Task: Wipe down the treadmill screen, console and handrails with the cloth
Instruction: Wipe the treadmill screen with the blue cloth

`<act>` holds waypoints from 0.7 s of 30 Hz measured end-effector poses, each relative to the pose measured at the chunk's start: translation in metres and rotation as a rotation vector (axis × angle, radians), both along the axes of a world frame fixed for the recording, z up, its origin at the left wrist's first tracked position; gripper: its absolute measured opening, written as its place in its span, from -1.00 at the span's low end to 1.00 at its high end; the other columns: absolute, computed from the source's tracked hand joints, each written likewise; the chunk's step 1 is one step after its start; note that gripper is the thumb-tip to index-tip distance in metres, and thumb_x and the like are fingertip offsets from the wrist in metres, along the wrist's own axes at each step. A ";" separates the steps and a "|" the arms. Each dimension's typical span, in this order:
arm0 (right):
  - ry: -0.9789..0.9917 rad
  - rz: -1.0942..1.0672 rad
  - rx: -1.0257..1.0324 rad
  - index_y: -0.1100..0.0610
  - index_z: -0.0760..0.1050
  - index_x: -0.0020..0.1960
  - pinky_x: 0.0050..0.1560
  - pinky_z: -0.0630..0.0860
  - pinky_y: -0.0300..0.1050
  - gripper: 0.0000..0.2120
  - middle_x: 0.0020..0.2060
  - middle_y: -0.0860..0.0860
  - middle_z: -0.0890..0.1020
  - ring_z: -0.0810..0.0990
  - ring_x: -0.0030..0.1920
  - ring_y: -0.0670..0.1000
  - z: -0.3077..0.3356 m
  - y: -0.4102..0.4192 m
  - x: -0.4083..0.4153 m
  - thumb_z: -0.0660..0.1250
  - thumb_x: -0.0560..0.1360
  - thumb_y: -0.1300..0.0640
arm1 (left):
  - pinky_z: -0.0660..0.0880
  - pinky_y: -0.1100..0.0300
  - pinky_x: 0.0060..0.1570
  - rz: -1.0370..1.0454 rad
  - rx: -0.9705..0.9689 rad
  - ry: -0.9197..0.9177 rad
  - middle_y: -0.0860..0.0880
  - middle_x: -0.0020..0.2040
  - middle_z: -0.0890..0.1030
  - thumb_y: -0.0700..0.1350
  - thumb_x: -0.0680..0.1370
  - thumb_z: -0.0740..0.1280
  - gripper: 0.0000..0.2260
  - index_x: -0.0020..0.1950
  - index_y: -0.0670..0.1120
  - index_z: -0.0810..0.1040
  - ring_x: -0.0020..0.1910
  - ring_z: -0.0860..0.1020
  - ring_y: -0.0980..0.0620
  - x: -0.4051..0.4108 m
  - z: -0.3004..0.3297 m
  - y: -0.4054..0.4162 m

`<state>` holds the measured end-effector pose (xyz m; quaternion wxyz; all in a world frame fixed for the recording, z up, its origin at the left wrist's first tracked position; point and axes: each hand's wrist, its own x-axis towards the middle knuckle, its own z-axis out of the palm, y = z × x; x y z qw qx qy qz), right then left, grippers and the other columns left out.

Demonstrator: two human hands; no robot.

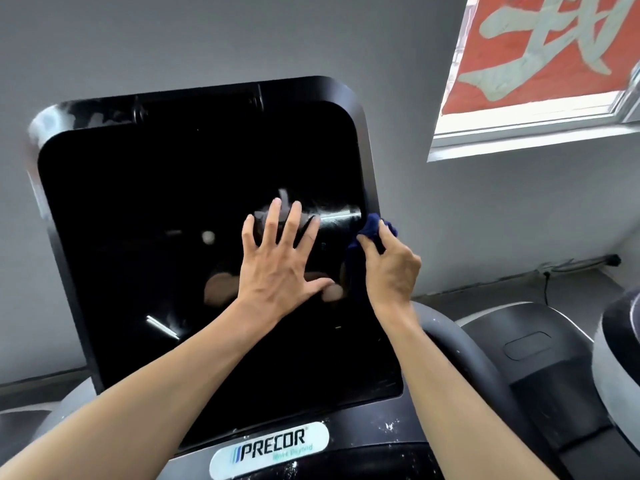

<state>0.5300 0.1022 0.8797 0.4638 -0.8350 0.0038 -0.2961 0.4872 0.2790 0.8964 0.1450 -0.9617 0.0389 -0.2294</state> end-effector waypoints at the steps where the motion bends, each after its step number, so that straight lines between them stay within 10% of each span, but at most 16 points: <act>1: 0.012 0.002 -0.029 0.07 0.66 0.12 -0.17 0.30 -0.36 -0.78 -0.20 0.05 0.72 0.66 -0.18 0.11 0.005 0.001 0.006 0.46 0.51 0.01 | 0.04 -0.38 0.47 0.014 -0.013 -0.024 -0.15 0.64 0.03 0.57 0.38 0.13 -0.03 0.65 0.06 0.09 0.62 -0.04 -0.27 0.007 0.008 0.003; 21: -0.091 -0.003 -0.092 0.09 0.65 0.12 -0.09 0.45 -0.25 -0.76 -0.15 0.04 0.73 0.68 -0.16 0.10 0.027 0.008 0.031 0.47 0.51 0.02 | 0.00 -0.37 0.50 -0.017 0.028 -0.022 -0.20 0.66 -0.10 0.54 0.46 0.07 -0.08 0.67 0.05 -0.05 0.63 -0.15 -0.28 0.034 0.016 0.020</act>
